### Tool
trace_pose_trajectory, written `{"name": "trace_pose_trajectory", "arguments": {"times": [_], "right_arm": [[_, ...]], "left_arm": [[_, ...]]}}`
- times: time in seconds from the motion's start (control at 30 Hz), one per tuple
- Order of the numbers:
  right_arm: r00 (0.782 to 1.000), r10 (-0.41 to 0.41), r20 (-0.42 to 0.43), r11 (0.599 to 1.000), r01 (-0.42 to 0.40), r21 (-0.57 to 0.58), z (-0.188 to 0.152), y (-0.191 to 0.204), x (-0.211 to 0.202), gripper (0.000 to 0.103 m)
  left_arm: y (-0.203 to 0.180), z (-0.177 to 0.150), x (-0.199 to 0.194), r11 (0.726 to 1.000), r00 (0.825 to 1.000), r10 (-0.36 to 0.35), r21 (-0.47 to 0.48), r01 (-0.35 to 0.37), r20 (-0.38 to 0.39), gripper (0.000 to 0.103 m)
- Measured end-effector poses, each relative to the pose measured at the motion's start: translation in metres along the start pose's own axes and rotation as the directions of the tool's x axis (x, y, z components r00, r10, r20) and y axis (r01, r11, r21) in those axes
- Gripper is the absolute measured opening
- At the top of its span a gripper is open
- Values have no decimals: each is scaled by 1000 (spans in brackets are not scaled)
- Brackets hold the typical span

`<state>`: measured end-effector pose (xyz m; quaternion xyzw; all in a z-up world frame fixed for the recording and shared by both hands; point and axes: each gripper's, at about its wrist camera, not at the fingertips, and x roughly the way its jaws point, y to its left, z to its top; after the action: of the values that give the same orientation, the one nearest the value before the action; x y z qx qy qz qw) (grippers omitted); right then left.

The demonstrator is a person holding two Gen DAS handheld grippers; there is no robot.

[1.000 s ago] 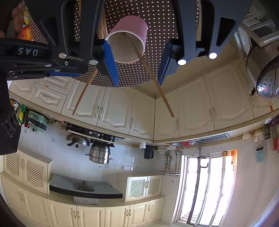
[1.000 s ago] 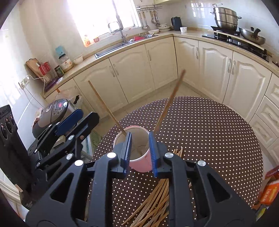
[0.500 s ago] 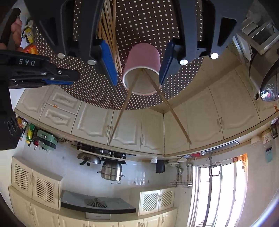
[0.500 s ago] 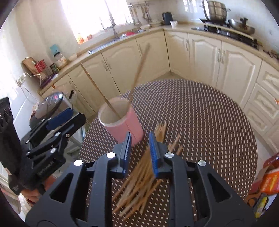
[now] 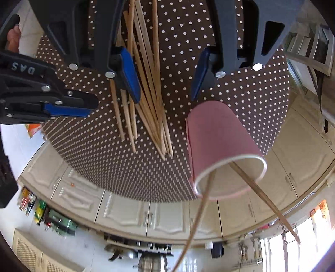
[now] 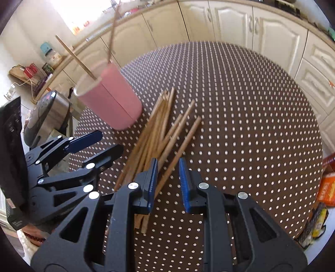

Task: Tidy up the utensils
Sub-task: 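Move both grippers back down to the chopstick pile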

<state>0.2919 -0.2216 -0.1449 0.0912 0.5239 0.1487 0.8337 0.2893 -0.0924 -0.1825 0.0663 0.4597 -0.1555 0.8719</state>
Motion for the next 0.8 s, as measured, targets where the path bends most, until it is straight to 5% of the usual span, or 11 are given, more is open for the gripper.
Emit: {"name": "trace_pose_trajectory", "arguments": {"times": [0.27,0.8], "right_arm": [[999,13,-49,1000,-13,9,-2,1,24,22],[995,-6,-98,1000,8,18,22,14,58,22]], "left_arm": [[1,-4,42,1000,995,18,-20,-20,-102,50],[44,6,53,989,989,-41,-144,20,-142,49]]}}
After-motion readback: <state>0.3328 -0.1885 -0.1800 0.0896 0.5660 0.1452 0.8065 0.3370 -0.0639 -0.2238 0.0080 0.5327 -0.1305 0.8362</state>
